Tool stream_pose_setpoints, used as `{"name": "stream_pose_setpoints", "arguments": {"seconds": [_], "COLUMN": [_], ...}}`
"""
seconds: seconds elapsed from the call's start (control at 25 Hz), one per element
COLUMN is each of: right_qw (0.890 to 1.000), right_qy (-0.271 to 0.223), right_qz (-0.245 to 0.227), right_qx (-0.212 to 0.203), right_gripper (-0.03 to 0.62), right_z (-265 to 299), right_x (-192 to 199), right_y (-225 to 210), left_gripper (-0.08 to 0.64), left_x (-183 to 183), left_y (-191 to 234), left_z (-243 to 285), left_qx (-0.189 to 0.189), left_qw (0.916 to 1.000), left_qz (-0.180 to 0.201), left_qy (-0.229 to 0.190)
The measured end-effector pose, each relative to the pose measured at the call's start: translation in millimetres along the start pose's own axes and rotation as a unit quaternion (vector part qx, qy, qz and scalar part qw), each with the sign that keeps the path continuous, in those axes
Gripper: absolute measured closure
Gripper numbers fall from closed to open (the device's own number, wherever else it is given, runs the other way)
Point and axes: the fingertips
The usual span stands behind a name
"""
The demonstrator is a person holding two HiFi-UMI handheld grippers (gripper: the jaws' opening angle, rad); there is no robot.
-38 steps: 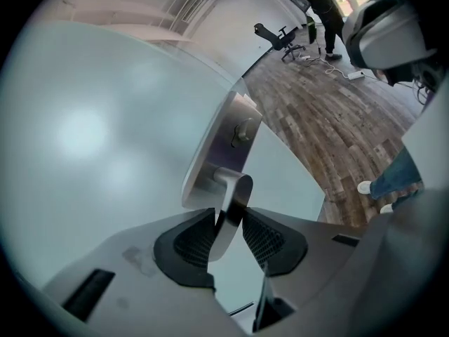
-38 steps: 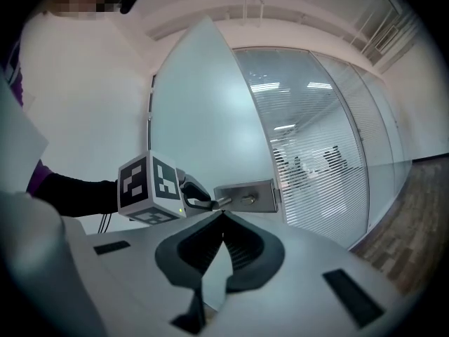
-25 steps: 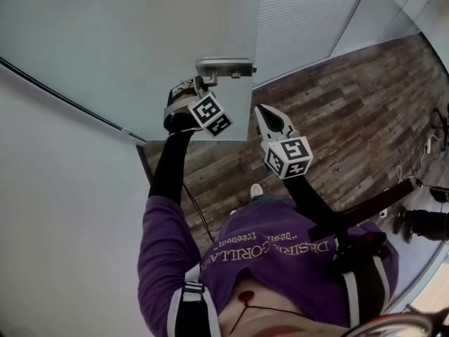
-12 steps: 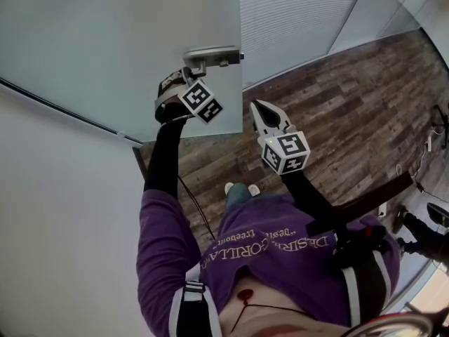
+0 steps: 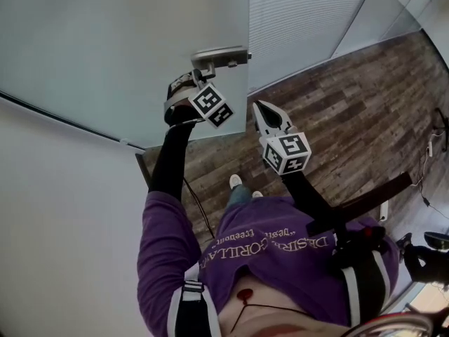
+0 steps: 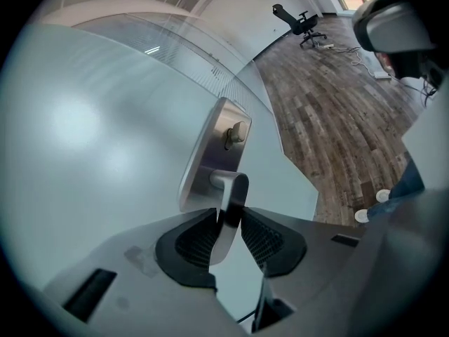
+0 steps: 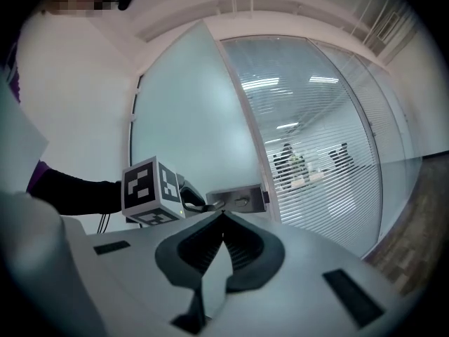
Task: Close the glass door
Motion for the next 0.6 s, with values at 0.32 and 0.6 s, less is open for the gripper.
{"name": "stream_pose_setpoints", "arguments": {"seconds": [0.32, 0.6], "right_qw": [1.000, 1.000], "right_qy": [-0.008, -0.010], "right_qz": [0.005, 0.005], "right_qx": [0.012, 0.026], "right_gripper": [0.601, 0.601], "right_z": [56.2, 87.9], "right_x": [-22.1, -25.9], "right_y": [-7.2, -7.8], "left_gripper": [0.453, 0.459], "left_x": [-10.0, -12.3], "left_y": [25.9, 42.9], "left_z": [32.6, 48.8], "left_qx": [0.024, 0.032], "left_qw": [0.9996, 0.9988], "left_qz": [0.011, 0.027], "left_qy": [-0.007, -0.026]}}
Point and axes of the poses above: the fingertips, and each gripper's own axes: z forward along the fingers, y to its left, x out of its underside, and after that the axes turned 10 degrees about z, right-handed
